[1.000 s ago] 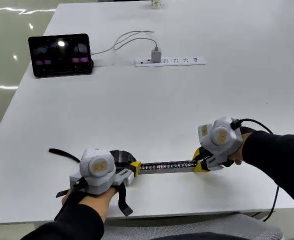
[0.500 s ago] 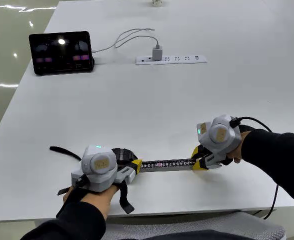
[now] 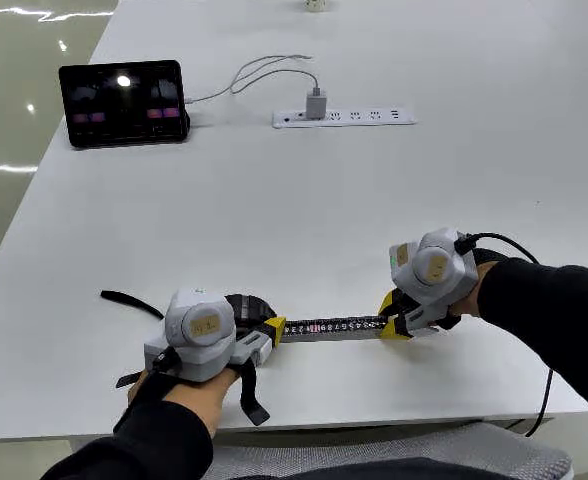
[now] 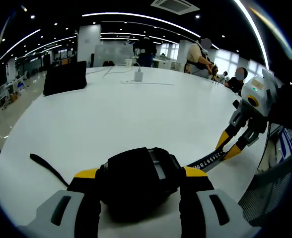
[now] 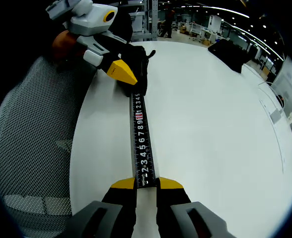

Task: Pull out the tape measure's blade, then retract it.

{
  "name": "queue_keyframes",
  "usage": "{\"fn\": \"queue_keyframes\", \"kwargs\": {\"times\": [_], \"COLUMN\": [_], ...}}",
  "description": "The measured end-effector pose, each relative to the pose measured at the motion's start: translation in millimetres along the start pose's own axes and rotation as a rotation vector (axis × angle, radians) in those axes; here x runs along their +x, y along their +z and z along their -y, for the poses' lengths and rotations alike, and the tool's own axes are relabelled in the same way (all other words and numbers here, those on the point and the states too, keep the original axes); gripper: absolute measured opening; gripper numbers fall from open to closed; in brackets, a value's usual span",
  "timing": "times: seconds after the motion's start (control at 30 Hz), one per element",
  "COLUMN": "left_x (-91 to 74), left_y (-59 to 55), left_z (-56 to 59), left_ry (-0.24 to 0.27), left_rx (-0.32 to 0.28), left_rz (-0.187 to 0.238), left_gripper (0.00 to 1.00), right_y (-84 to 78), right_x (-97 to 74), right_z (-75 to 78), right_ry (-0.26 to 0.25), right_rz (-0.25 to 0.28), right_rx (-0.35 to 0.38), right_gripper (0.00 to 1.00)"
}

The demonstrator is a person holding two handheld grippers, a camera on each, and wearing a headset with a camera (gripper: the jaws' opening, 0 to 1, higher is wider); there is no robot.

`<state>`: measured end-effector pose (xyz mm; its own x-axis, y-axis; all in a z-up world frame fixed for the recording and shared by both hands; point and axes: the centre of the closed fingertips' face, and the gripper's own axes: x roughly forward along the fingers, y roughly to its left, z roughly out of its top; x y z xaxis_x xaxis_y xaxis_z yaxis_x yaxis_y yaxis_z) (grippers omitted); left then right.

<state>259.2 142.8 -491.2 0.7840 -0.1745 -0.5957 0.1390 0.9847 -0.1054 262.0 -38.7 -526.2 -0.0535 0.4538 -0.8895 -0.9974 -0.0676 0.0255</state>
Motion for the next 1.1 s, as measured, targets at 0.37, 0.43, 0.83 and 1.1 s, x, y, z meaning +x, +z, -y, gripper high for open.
{"fn": "queue_keyframes", "kwargs": {"times": [0.37,0.43,0.83,1.1], "left_x": [-0.3,-0.2,0.4,1.3], "left_y": [-1.0,-1.1,-1.3,-0.4], "left_z": [-0.1,-0.1,0.4,0.5], "left_ry": [-0.001,-0.001,0.000,-0.001], "left_rx": [-0.001,-0.001,0.000,-0.003], "left_rz": [0.004,0.004,-0.001,0.002], "left_gripper": [0.59,0.59,0.59,0.59], "right_y": [6.8,8.9,15.6,19.3], "right_x": [2.2,3.3,5.4,8.6], "right_z": [-0.7,-0.8,-0.1,0.1], "right_ry": [-0.002,-0.002,0.006,0.008], "right_rz": [0.015,0.017,0.031,0.032], "right_rx": [0.011,0.006,0.012,-0.011], "right_gripper": [0.11,0.11,0.10,0.10]}}
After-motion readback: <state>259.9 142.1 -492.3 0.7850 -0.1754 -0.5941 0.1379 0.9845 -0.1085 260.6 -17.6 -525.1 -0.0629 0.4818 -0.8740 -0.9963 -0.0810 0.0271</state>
